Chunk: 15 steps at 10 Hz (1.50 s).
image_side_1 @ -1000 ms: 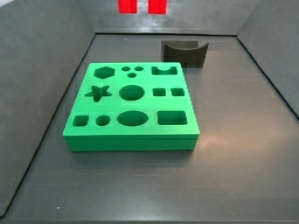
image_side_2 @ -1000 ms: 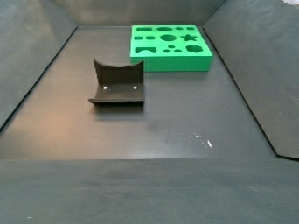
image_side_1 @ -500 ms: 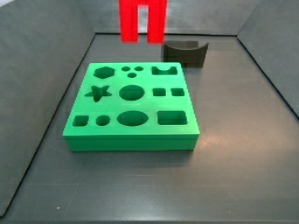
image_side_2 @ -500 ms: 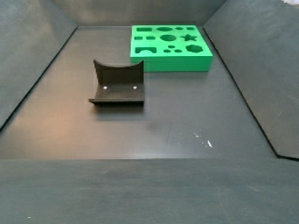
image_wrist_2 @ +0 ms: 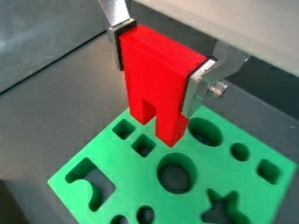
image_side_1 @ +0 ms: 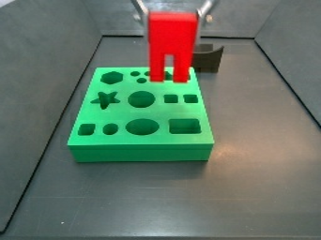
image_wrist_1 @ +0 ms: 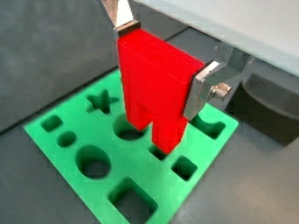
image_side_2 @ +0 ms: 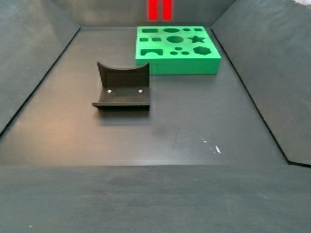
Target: Insert the double-square object.
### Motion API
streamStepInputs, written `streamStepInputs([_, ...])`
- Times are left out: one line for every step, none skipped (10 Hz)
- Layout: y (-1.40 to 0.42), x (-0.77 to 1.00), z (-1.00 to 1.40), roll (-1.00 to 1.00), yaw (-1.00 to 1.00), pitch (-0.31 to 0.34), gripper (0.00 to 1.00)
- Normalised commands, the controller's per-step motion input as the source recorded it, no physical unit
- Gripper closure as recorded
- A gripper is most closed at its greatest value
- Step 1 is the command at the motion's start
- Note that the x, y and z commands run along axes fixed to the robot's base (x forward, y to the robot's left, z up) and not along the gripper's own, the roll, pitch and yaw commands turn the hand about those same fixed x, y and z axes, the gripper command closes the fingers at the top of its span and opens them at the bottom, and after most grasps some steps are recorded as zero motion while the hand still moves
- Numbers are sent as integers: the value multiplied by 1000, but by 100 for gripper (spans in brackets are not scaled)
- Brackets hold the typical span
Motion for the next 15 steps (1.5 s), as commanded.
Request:
streamStepInputs([23, 374, -469, 43, 0, -27, 100])
streamStepInputs([31, 186, -314, 51, 0, 0, 100])
streamStepInputs([23, 91, -140, 59, 14, 0, 100])
streamStepInputs([0, 106, -217, 44, 0, 0, 100])
streamStepInputs([0, 134, -291, 29, 6, 0, 100])
streamStepInputs([91, 191, -303, 77, 160, 0, 100])
streamStepInputs([143, 300, -300, 90, 206, 0, 100])
streamStepInputs([163, 354, -243, 126, 180, 41, 100])
streamStepInputs([154, 200, -169, 104, 51, 54, 100])
streamStepInputs([0, 0, -206, 7, 0, 0, 100])
streamStepInputs([0, -54, -214, -11, 0, -47, 100])
streamStepInputs([-31, -200, -180, -47, 0, -109, 100])
streamStepInputs([-20, -180, -146, -39, 0, -100, 100])
streamStepInputs([0, -117, -157, 0, 0, -71, 100])
streamStepInputs([0, -17, -169, 0, 0, -54, 100])
